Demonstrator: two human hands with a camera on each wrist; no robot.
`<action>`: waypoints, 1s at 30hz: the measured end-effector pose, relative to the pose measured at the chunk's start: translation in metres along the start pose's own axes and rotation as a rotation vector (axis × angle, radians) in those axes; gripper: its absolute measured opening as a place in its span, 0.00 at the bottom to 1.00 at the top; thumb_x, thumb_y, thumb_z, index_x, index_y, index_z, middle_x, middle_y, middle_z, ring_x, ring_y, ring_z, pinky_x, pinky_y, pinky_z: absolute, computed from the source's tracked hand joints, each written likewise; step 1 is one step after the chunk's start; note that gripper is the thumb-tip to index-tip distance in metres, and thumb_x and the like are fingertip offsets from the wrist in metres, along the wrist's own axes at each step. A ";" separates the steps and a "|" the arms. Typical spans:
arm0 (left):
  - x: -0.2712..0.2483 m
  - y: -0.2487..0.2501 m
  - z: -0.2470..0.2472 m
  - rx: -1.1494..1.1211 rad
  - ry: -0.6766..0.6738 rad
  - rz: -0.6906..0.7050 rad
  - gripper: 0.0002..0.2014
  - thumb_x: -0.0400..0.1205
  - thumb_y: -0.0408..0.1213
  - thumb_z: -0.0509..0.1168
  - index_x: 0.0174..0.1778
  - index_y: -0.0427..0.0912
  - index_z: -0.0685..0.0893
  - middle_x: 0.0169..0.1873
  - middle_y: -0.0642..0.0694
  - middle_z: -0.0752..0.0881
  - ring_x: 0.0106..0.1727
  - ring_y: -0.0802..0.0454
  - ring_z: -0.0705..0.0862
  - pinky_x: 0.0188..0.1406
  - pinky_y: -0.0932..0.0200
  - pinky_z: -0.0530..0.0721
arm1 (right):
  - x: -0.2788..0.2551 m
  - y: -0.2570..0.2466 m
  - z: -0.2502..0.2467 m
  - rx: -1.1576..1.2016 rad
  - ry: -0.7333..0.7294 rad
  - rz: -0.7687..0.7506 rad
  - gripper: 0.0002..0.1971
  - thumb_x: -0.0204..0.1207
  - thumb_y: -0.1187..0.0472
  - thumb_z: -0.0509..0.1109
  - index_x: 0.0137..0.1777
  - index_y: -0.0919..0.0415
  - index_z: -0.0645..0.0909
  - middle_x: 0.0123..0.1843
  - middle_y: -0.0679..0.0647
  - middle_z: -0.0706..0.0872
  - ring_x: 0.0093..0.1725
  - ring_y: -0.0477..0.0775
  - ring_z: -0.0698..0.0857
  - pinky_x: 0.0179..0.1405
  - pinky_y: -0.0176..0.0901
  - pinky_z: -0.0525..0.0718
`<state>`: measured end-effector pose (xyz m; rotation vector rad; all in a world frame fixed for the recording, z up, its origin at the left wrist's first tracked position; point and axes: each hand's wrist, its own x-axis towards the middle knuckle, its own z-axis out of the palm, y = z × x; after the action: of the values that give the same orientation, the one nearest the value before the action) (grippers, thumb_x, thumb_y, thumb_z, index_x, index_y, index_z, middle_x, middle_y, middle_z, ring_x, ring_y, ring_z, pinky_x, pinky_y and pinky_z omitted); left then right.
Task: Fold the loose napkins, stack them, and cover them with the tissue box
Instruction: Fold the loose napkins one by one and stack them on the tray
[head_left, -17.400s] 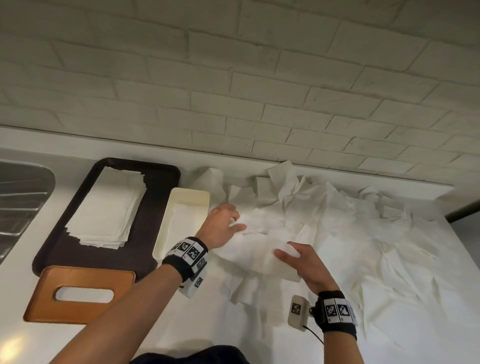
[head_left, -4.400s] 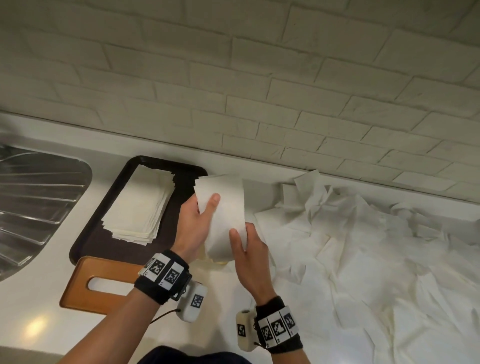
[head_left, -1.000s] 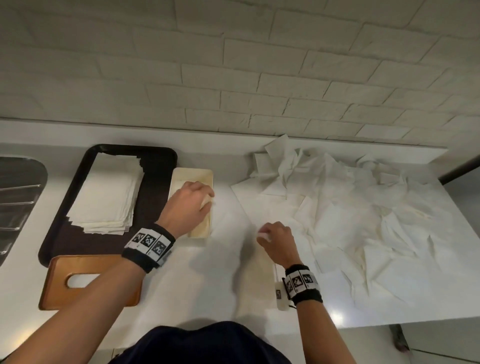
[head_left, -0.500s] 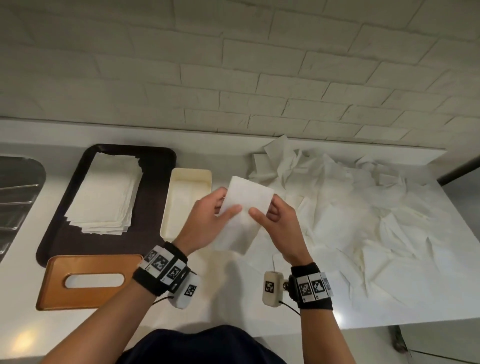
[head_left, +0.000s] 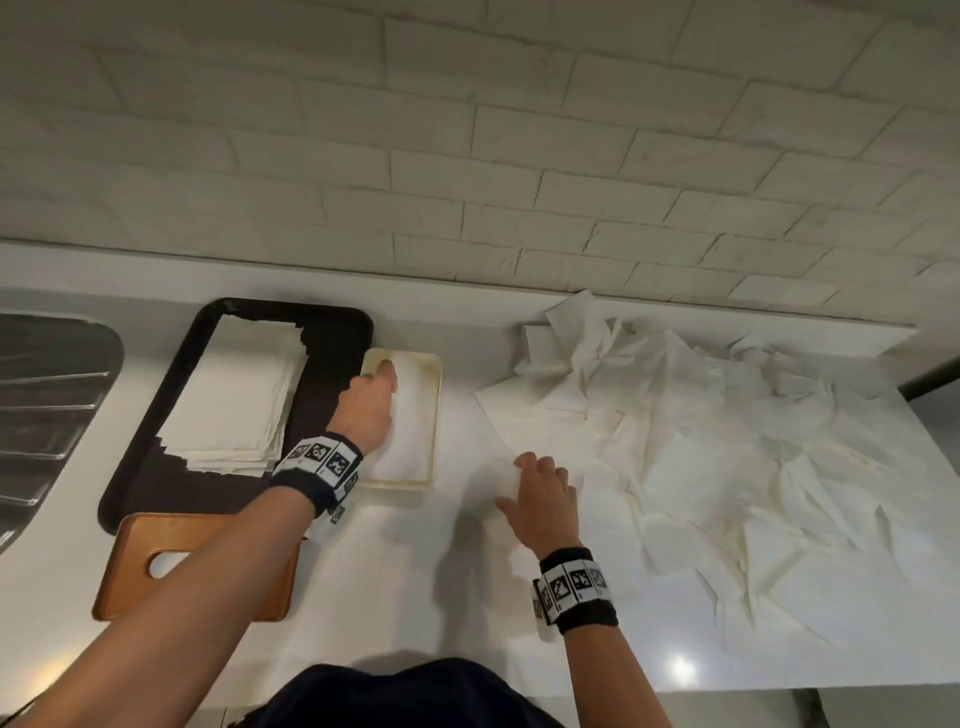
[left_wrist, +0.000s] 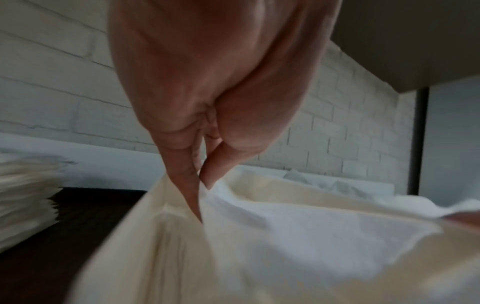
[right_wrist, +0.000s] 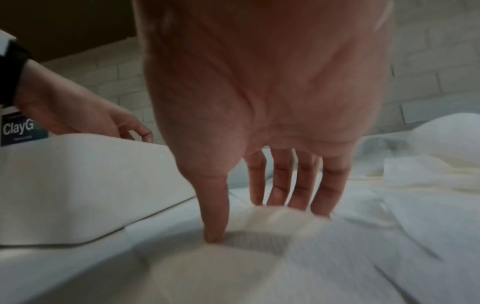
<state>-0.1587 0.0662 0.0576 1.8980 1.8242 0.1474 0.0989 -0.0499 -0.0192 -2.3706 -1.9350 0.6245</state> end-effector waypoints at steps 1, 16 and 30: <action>0.003 0.000 0.002 0.047 -0.022 0.022 0.22 0.82 0.16 0.54 0.70 0.38 0.73 0.61 0.34 0.79 0.58 0.31 0.83 0.56 0.39 0.81 | 0.001 0.001 0.003 0.017 0.009 0.021 0.30 0.83 0.44 0.79 0.78 0.53 0.72 0.73 0.54 0.82 0.74 0.63 0.78 0.71 0.58 0.80; -0.059 0.045 -0.028 -0.713 -0.087 0.031 0.30 0.86 0.73 0.60 0.75 0.59 0.66 0.44 0.45 0.95 0.51 0.50 0.93 0.65 0.40 0.90 | -0.030 -0.067 -0.113 1.024 0.168 -0.322 0.07 0.90 0.58 0.75 0.56 0.54 0.78 0.43 0.46 0.91 0.39 0.60 0.87 0.39 0.56 0.85; -0.021 -0.004 -0.019 -0.089 0.206 0.201 0.28 0.83 0.26 0.72 0.75 0.48 0.68 0.51 0.39 0.86 0.40 0.42 0.86 0.41 0.46 0.85 | 0.018 -0.156 -0.047 0.549 0.132 -0.234 0.14 0.89 0.66 0.68 0.70 0.53 0.74 0.49 0.60 0.88 0.43 0.56 0.90 0.48 0.51 0.90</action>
<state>-0.1716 0.0514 0.0775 2.0632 1.7174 0.5017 -0.0291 0.0147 0.0595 -1.7802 -1.6745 0.8262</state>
